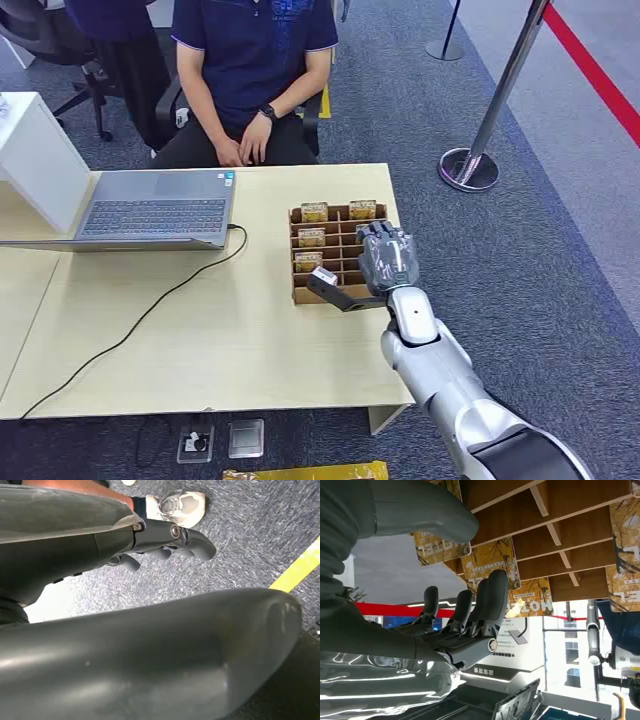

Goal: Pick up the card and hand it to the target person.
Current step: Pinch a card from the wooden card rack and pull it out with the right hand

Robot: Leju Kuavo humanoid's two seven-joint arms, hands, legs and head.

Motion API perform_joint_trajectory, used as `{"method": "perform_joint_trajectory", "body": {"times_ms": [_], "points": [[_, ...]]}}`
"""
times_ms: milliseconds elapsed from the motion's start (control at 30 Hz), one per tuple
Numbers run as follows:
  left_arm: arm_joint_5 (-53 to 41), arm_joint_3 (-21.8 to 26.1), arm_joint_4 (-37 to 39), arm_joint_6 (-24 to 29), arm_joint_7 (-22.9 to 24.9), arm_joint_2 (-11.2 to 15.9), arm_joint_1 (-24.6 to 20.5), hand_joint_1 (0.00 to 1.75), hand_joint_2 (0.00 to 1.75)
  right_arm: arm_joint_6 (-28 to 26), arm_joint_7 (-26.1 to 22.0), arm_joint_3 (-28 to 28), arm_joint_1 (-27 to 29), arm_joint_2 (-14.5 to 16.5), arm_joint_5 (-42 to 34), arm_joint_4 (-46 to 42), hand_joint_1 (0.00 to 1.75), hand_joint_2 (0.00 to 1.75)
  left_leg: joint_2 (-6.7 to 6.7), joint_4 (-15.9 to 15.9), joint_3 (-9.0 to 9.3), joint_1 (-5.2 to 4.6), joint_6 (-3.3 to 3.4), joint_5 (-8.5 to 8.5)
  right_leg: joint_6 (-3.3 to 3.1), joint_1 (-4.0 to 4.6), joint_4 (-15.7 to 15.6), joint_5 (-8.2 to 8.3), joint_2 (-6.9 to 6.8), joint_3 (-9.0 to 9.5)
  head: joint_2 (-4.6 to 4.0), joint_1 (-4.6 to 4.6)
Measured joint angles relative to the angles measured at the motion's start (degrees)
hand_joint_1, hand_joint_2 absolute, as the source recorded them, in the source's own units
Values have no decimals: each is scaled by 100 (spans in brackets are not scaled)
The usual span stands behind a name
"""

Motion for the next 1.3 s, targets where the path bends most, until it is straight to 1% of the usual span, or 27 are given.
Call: {"method": "perform_joint_trajectory", "body": {"times_ms": [100,200,367,533,733,1000,1233,1300], "points": [[0,0,0,-1,1,0,0,0,0,-3,16,-13,0,-3,3,5,79,175,0,0,0,0,0,0,0,0,0,0,0,0,-1,1],[0,0,2,-7,1,0,1,0,0,-7,40,-27,1,-21,17,10,71,175,0,0,0,0,0,0,0,0,0,0,0,0,0,1],[0,0,7,-26,1,0,0,0,0,-40,61,-81,12,-57,45,9,69,175,0,1,1,0,0,0,0,0,0,0,0,0,0,2],[0,0,10,-33,2,0,1,0,0,-64,31,-119,83,-91,31,-53,61,175,0,1,1,0,0,0,0,0,0,0,0,-1,0,0],[-14,0,13,-36,16,0,2,0,0,-56,12,-151,218,-129,-9,-214,70,175,0,0,0,0,0,0,0,0,0,0,0,-2,1,0],[-22,0,13,-37,31,2,1,0,0,37,-5,-158,246,-141,107,-225,89,175,1,1,0,0,0,0,0,0,0,0,0,-1,-1,-1],[-22,0,13,-40,31,2,1,0,0,93,27,-157,226,-137,195,-151,88,175,0,0,0,0,0,0,0,0,0,0,0,0,0,0],[-22,0,13,-46,31,2,1,0,0,149,42,-156,209,-136,205,-131,82,175,0,0,1,0,0,0,0,0,0,0,0,1,0,0]]}}
